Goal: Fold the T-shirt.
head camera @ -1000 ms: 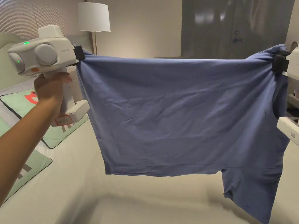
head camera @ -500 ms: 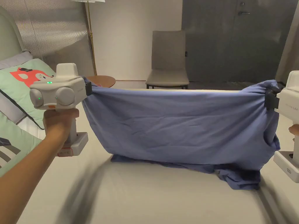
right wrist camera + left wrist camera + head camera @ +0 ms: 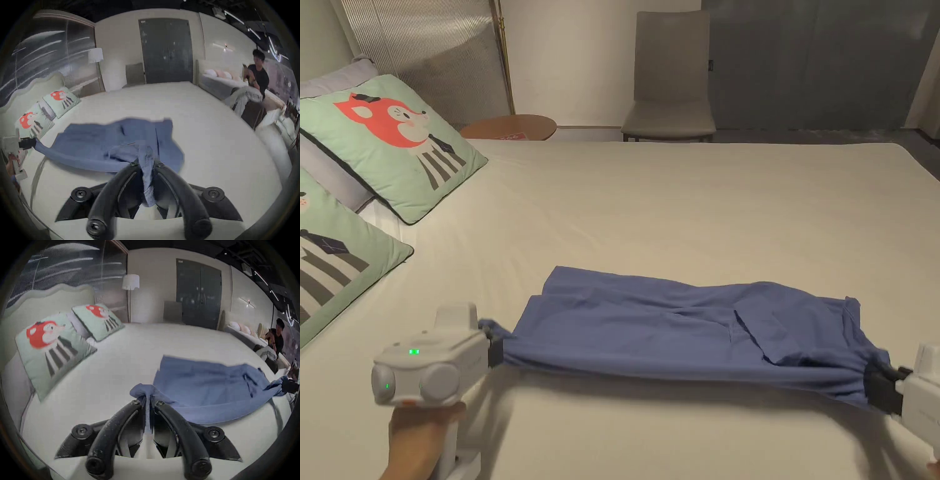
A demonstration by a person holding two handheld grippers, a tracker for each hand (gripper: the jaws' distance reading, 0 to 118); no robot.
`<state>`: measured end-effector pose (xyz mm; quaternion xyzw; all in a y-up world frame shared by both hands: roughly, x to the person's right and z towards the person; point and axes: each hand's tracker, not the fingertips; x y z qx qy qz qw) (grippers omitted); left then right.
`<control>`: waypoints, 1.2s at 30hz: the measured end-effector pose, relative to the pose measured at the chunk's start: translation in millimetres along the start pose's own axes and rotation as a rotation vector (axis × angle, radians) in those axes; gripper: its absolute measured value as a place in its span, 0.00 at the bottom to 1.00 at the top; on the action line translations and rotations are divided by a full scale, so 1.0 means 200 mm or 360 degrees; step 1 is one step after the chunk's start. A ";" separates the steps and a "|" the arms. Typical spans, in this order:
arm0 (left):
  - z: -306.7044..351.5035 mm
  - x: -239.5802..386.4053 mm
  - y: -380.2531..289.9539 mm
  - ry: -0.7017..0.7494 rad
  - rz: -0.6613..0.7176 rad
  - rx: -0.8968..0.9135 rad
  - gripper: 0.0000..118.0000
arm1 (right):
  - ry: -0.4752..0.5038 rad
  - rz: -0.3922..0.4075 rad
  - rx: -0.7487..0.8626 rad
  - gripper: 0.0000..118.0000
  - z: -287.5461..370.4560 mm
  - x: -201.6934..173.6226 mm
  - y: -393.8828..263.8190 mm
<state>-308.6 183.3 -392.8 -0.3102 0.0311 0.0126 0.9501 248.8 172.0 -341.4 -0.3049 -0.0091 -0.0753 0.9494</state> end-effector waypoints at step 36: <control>1.02 0.06 -0.40 -0.0202 -0.0039 0.0287 0.91 | -0.0092 0.0025 0.0315 0.93 1.07 -0.23 -0.30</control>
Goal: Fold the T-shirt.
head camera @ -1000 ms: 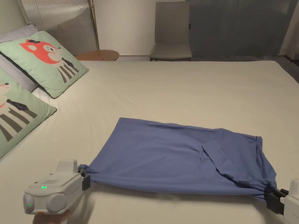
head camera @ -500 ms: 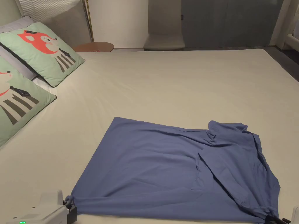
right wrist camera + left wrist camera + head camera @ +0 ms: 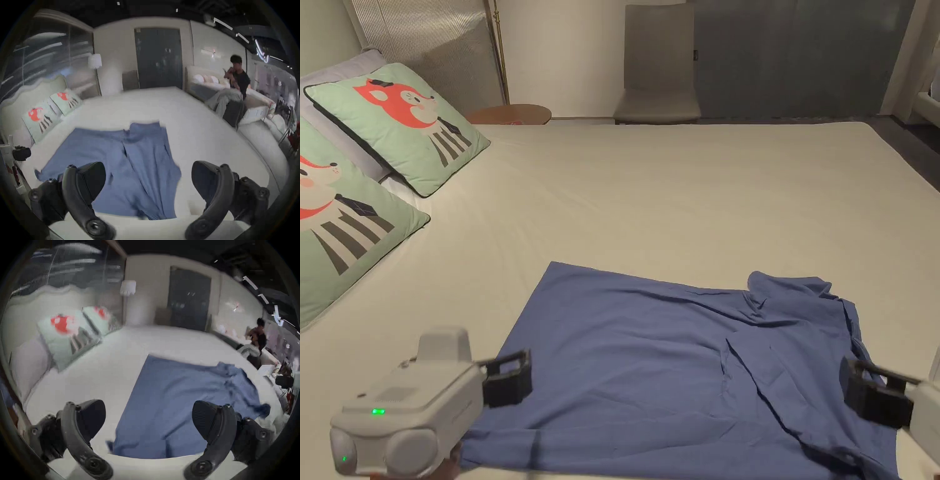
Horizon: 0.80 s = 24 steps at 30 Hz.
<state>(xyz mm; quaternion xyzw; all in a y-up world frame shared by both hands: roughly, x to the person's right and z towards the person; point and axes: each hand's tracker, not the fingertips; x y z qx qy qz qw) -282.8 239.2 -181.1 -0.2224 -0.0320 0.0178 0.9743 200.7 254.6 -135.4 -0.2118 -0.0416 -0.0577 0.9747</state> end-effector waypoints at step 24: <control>-0.06 0.21 0.34 -0.0071 -0.0044 0.0423 0.00 | -0.0139 0.0214 0.0566 0.01 0.08 -0.25 0.29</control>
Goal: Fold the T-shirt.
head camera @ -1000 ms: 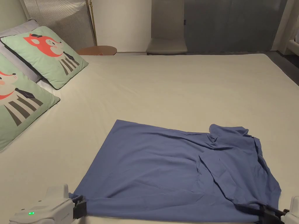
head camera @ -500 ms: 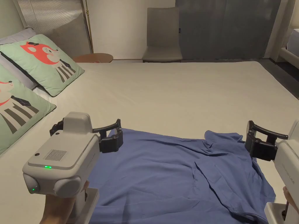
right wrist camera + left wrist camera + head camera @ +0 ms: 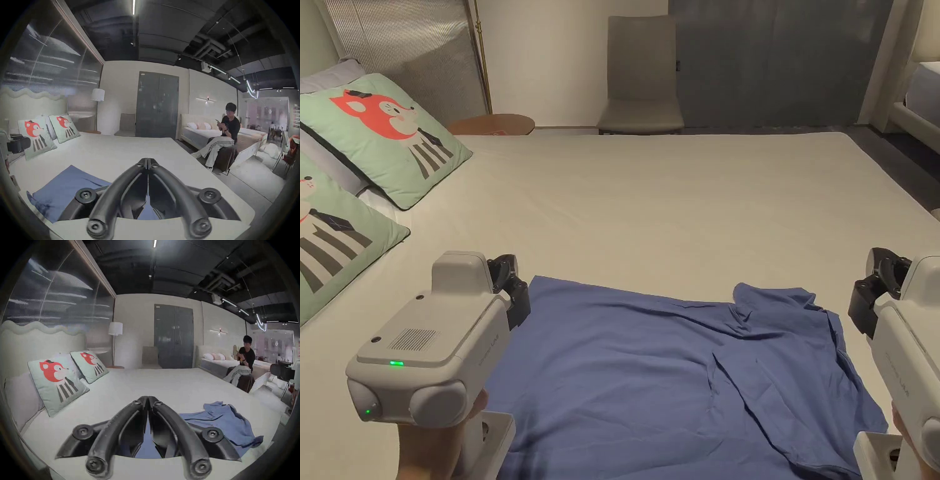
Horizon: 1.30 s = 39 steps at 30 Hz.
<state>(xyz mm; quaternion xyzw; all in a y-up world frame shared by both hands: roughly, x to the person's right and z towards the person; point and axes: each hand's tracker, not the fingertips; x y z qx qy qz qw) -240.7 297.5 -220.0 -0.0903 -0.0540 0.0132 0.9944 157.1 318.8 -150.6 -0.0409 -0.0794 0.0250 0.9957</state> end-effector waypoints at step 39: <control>-1.77 -0.05 -0.37 -0.0009 -0.0235 -0.1091 0.02 | -0.0023 -0.0219 -0.0777 0.01 -0.99 0.35 -0.51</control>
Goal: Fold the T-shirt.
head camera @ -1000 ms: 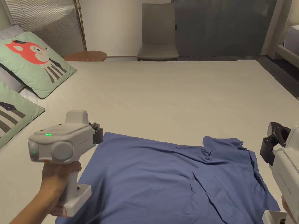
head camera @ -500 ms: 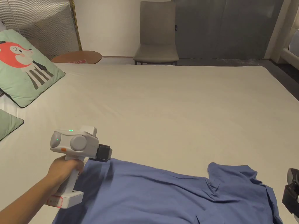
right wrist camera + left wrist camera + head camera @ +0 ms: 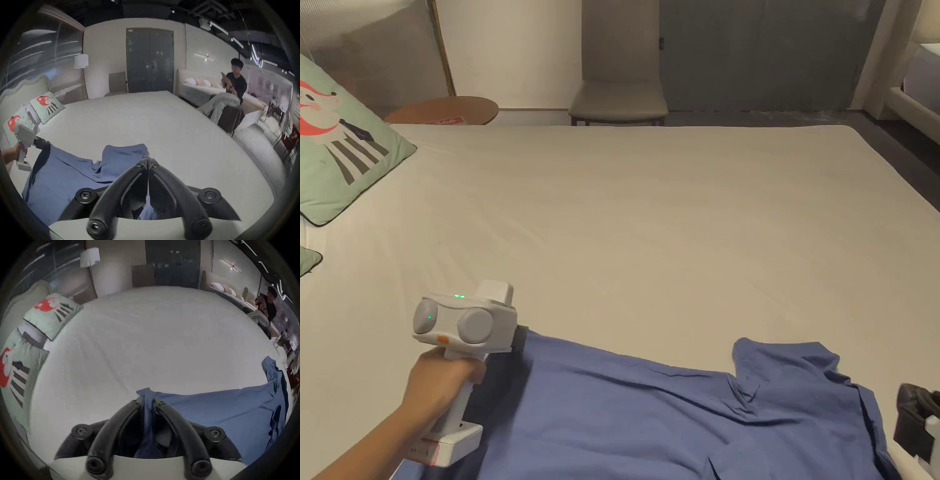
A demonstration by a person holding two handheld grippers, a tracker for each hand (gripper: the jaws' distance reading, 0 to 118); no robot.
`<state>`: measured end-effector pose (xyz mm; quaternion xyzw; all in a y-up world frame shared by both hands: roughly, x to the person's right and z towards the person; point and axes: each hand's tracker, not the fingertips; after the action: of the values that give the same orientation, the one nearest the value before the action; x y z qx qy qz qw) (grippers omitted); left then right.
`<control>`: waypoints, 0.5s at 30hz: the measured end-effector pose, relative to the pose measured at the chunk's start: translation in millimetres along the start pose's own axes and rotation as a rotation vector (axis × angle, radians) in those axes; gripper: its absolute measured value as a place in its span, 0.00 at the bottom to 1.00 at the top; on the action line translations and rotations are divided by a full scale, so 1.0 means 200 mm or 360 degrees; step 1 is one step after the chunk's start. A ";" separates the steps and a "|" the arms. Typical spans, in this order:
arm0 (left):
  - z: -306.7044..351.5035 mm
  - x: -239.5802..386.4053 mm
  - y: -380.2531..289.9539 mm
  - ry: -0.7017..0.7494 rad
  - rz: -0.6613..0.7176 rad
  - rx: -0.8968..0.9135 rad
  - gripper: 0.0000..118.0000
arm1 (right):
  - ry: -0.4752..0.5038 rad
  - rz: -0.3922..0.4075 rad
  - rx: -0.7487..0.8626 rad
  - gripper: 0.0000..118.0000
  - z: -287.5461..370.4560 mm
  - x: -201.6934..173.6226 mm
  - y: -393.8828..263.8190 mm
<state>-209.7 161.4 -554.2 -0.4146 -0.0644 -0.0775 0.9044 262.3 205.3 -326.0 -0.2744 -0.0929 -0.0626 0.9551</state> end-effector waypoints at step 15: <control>0.59 -0.08 -0.02 -0.0157 0.0008 0.0264 0.02 | -0.0077 0.0126 -0.0557 0.77 -0.59 -0.06 -0.05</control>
<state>-231.7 250.1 -478.2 -0.3418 -0.1141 -0.0490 0.9315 266.5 133.7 -422.0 -0.4413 -0.0926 -0.0336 0.8919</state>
